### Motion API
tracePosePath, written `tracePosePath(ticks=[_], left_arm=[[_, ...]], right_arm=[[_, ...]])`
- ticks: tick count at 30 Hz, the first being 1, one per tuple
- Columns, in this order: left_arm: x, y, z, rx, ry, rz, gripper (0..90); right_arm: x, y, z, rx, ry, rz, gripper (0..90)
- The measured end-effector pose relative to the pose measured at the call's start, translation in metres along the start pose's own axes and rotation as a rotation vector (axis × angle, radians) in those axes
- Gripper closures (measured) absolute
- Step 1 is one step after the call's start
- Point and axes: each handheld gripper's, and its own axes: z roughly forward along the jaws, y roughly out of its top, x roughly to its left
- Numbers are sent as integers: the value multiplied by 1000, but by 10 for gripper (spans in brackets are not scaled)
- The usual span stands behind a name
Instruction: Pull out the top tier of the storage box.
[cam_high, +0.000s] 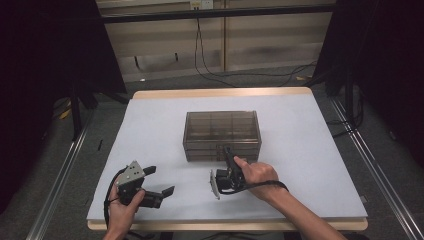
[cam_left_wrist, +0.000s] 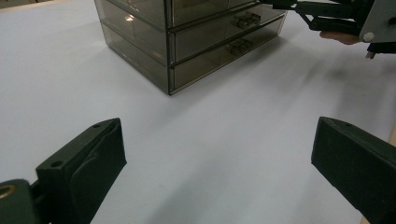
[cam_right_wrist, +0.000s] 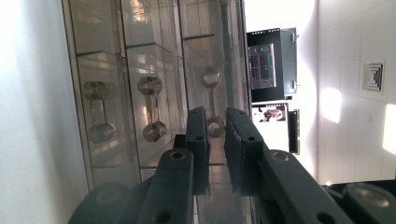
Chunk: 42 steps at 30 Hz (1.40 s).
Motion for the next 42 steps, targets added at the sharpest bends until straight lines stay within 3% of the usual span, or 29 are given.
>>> tracePosePath(ticks=[13,25,26,34,35,37,42], left_arm=[[0,0,1,5,-11,4,28],[0,0,0,4,-2,-5,27],[0,0,1,0,-7,-6,27],[1,-1,1,-1,-8,-9,26],[1,-1,1,-2,-9,-11,26],[1,-1,1,-4,-8,-12,26],[1,0,1,-4,-11,-8,26]], right_arm=[[3,3,0,13,-17,-16,816],[2,2,-5,26,0,14,816],[1,2,-5,12,0,-5,816],[1,3,-8,4,5,-8,815],[2,3,-10,12,8,12,816],[2,3,-10,4,1,-10,816],[2,4,-13,0,5,-6,815]])
